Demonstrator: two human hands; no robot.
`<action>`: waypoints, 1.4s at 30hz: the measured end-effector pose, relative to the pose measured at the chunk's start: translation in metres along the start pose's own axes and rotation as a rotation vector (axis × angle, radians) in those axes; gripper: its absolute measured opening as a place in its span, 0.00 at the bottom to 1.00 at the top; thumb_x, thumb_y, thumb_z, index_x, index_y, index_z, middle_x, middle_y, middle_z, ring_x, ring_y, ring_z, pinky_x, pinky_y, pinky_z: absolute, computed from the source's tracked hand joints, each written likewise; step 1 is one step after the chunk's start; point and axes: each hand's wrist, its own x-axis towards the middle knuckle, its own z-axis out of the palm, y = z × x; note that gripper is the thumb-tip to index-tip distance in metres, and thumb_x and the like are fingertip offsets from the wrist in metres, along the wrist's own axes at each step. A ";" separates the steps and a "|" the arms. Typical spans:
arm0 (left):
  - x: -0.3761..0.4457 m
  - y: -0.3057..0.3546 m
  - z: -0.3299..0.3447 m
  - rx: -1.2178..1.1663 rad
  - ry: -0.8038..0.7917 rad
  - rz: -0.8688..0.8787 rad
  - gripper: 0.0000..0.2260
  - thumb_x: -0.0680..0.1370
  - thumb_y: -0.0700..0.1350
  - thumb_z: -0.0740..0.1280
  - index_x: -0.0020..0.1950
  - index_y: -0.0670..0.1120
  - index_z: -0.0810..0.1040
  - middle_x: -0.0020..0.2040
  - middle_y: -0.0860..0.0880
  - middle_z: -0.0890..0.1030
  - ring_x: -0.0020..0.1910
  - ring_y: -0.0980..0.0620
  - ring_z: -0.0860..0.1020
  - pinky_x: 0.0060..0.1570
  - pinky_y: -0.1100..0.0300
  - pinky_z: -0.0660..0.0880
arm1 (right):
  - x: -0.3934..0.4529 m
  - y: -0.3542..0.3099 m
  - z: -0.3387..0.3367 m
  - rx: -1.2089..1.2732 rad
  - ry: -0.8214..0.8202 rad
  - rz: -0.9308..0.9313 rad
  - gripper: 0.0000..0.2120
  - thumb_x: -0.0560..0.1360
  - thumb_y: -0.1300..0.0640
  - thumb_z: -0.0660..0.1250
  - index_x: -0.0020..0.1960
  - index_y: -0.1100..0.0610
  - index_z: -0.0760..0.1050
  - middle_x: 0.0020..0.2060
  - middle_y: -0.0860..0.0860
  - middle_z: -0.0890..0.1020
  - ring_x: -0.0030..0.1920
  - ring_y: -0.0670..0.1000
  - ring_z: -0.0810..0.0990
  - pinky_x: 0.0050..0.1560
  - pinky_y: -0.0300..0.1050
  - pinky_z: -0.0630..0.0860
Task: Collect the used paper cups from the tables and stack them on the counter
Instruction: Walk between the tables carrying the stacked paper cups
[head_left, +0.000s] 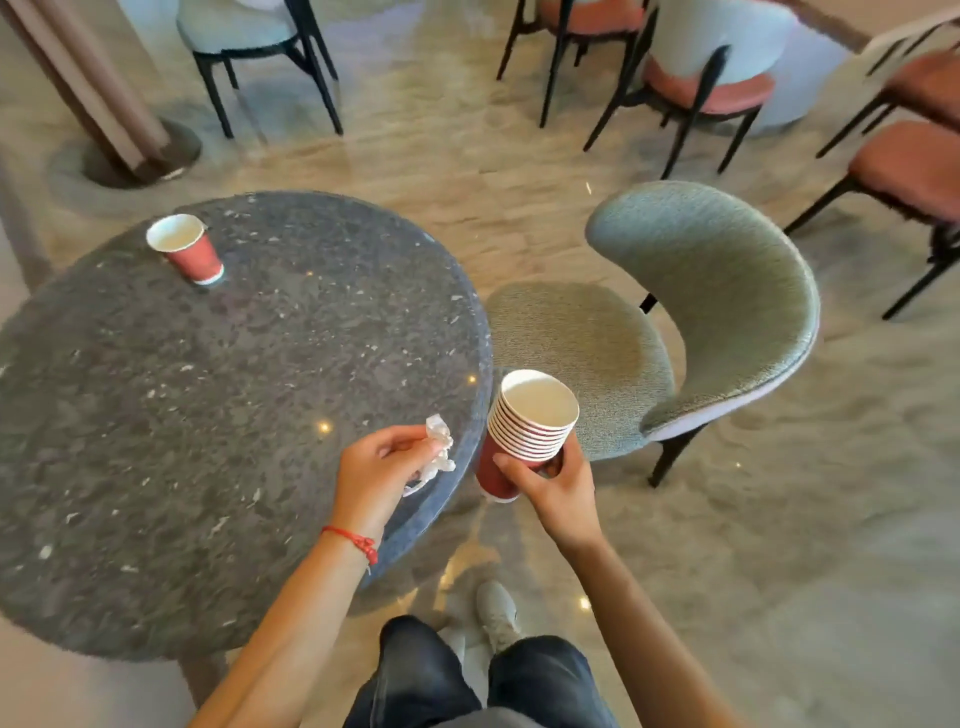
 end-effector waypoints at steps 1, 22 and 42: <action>0.002 0.003 0.005 0.009 -0.038 0.008 0.06 0.69 0.38 0.74 0.37 0.50 0.84 0.31 0.53 0.84 0.30 0.59 0.77 0.31 0.70 0.74 | -0.006 -0.002 -0.006 0.018 0.040 0.001 0.25 0.65 0.63 0.77 0.59 0.59 0.73 0.48 0.50 0.83 0.46 0.40 0.81 0.44 0.33 0.76; -0.063 0.012 0.249 0.143 -0.718 0.150 0.06 0.67 0.35 0.74 0.38 0.45 0.82 0.26 0.54 0.81 0.25 0.61 0.76 0.27 0.71 0.71 | -0.106 0.001 -0.216 0.177 0.736 -0.052 0.23 0.65 0.63 0.77 0.57 0.57 0.74 0.48 0.49 0.84 0.46 0.43 0.82 0.44 0.35 0.77; -0.130 0.014 0.574 0.172 -0.937 0.093 0.05 0.69 0.38 0.73 0.43 0.37 0.83 0.27 0.47 0.80 0.26 0.53 0.72 0.23 0.68 0.65 | -0.063 0.019 -0.529 0.193 0.922 0.014 0.21 0.65 0.59 0.77 0.56 0.56 0.75 0.47 0.51 0.83 0.48 0.48 0.82 0.45 0.40 0.78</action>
